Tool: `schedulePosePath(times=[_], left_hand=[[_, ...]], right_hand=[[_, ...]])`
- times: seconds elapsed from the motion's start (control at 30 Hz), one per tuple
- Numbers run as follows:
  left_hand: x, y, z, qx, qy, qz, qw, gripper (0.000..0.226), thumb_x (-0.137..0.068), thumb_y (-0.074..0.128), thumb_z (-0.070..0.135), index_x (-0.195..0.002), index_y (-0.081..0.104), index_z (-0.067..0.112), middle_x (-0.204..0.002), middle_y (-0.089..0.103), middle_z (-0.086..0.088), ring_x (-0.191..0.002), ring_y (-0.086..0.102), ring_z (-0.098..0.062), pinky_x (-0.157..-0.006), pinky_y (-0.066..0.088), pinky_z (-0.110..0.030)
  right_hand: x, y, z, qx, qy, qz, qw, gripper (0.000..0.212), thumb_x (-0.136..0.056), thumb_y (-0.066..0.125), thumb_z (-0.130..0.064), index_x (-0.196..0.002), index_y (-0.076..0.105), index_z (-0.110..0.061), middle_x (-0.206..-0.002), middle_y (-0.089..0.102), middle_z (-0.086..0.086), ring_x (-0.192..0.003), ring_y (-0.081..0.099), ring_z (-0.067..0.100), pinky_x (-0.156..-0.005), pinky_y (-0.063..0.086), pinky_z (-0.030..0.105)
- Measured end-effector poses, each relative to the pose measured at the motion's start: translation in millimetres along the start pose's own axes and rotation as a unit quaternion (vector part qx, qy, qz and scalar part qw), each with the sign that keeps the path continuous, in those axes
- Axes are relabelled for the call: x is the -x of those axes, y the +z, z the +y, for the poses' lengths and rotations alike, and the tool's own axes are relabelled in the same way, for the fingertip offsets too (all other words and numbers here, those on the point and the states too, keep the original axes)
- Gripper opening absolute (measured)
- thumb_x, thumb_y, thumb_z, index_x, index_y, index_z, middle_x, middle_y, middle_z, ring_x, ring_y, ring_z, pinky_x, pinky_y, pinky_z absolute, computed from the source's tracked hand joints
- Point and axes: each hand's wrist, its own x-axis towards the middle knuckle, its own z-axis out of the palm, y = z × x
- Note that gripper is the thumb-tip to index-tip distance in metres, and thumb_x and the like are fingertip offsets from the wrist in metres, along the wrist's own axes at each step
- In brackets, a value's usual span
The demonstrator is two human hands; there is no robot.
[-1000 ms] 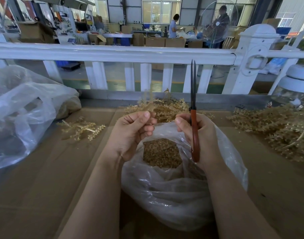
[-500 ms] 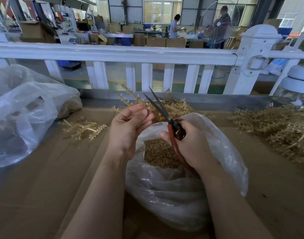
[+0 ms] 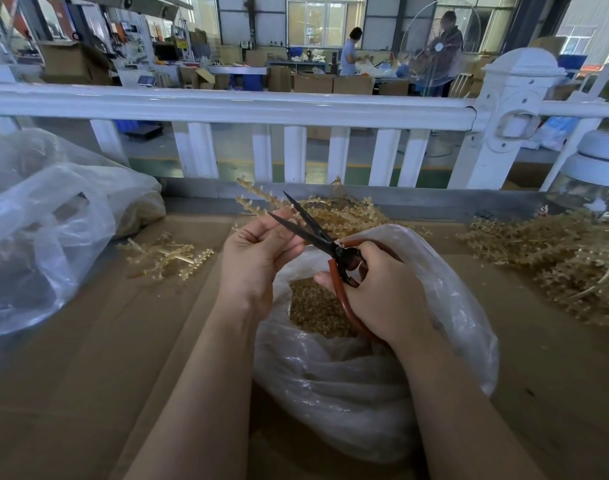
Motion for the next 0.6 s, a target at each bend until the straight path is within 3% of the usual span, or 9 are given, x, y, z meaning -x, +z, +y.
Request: schedulePosePath(times=[0.47,0.6], left_hand=[[0.2,-1.0,-1.4,-0.007,0.022,-0.005,1.0,0.019,-0.077,0.071,0.012,-0.095,0.073,0.006,-0.094,0.076,-0.012,-0.086,0.074,-0.023,-0.082,0.06,-0.031],[1.1,0.3,-1.0,-0.01,0.02,0.002,1.0,0.014,-0.082,0.069,0.008,-0.094,0.073,0.007,-0.092,0.077,-0.01,-0.083,0.074,-0.02,-0.077,0.06,-0.027]], right_hand=[[0.0,2.4,0.4,0.039,0.0,0.03,0.999,0.077,-0.069,0.037,-0.091,-0.095,0.067,-0.025,-0.074,0.057,-0.021,-0.066,0.051,-0.001,-0.058,0.036,0.009],[0.3,2.9,0.3,0.048,-0.001,0.026,0.999,0.08,-0.069,0.036,-0.091,-0.092,0.068,-0.022,-0.078,0.068,-0.014,-0.067,0.059,0.005,-0.063,0.051,0.02]])
